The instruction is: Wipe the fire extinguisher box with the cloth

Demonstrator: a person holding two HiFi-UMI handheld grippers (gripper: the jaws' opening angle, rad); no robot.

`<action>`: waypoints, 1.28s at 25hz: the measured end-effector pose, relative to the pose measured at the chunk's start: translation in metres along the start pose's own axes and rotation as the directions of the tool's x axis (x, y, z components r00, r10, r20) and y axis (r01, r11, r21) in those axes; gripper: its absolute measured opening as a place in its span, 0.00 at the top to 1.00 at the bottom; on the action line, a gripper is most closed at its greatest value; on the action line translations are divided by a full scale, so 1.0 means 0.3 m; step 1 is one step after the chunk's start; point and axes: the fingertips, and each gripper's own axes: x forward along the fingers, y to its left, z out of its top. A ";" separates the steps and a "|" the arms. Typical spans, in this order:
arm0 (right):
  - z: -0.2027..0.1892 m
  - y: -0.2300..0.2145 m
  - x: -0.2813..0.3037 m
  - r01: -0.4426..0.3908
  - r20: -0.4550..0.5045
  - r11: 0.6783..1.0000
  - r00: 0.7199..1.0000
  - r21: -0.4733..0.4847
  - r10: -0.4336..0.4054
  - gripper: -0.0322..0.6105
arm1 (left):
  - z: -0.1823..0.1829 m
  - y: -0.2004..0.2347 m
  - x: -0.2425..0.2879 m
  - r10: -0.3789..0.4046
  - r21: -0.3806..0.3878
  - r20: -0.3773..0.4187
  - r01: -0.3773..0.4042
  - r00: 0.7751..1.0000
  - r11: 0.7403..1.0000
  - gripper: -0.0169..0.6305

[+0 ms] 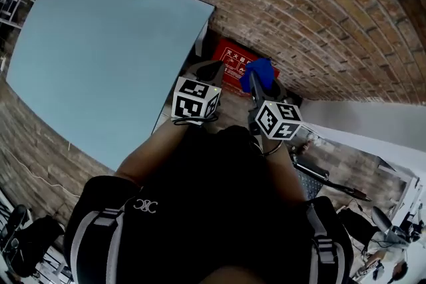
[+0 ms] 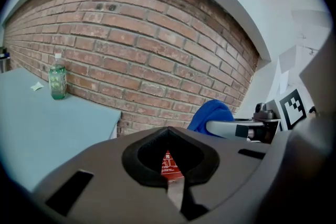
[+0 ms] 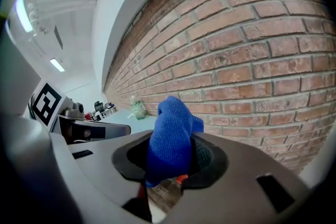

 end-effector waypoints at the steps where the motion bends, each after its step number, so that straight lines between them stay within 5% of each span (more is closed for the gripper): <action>1: -0.008 -0.003 0.016 0.001 -0.014 1.000 1.000 0.008 -0.001 0.75 | -0.008 0.016 0.016 0.005 -0.008 -0.003 -0.005 1.000 1.000 0.96; 9: -0.152 -0.102 0.200 -0.077 -0.165 0.996 0.984 -0.049 0.068 0.75 | -0.069 0.110 0.161 0.082 -0.103 -0.022 -0.083 0.996 0.991 0.96; 17: -0.388 -0.230 0.452 -0.171 -0.318 0.982 0.938 -0.081 0.137 0.75 | -0.267 0.151 0.291 0.143 -0.182 -0.079 -0.155 0.987 0.971 0.96; 23: -0.499 -0.298 0.672 -0.235 -0.344 0.968 0.919 -0.084 0.193 0.75 | -0.378 0.216 0.364 0.196 -0.232 -0.131 -0.222 0.972 0.947 0.96; 32: -0.550 -0.601 0.913 -0.248 -0.356 0.967 0.910 -0.060 0.211 0.75 | -0.519 0.149 0.630 0.221 -0.243 -0.202 -0.267 0.954 0.932 0.96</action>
